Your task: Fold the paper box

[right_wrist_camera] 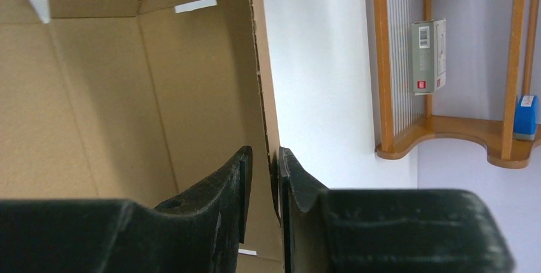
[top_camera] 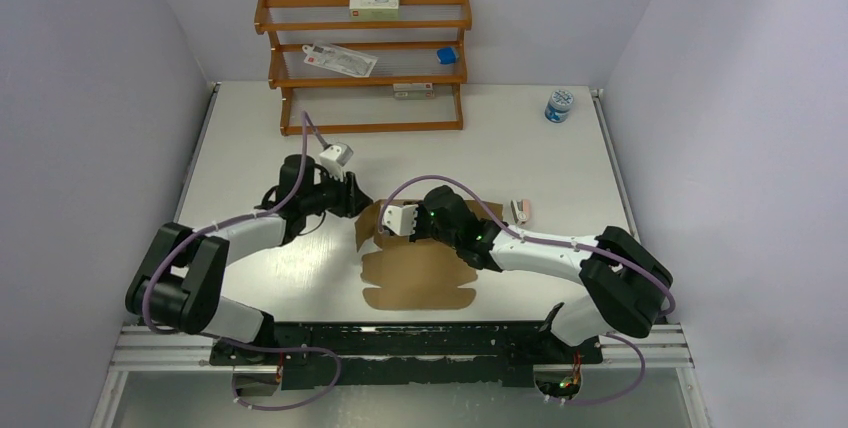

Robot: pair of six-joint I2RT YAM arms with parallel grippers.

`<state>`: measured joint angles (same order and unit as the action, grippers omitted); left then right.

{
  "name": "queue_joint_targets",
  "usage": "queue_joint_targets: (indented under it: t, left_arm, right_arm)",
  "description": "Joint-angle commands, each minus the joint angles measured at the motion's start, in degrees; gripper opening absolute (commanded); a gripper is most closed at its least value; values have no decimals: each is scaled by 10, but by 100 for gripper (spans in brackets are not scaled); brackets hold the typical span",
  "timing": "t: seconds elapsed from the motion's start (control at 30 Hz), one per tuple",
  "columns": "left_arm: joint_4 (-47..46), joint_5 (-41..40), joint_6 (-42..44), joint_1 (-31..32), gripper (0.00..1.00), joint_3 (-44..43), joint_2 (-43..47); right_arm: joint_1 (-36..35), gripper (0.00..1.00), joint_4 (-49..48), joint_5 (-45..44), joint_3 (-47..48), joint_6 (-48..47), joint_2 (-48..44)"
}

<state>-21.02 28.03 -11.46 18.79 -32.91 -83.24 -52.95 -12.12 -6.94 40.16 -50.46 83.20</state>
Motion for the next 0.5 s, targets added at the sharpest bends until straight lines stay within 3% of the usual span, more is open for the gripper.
queue_joint_targets:
  t: [0.0, 0.2, 0.47]
  left_arm:
    - [14, -48, -26, 36, 42, 24, 32]
    - [-3, -106, -107, 57, 38, 86, 83]
    - [52, -148, -162, 59, 38, 93, 171]
  right_arm:
    - [-4, 26, 5, -4, -3, -5, -3]
    - [-22, 23, 1, -23, -18, -6, -13]
    - [-36, 11, -17, -63, -18, -26, -1]
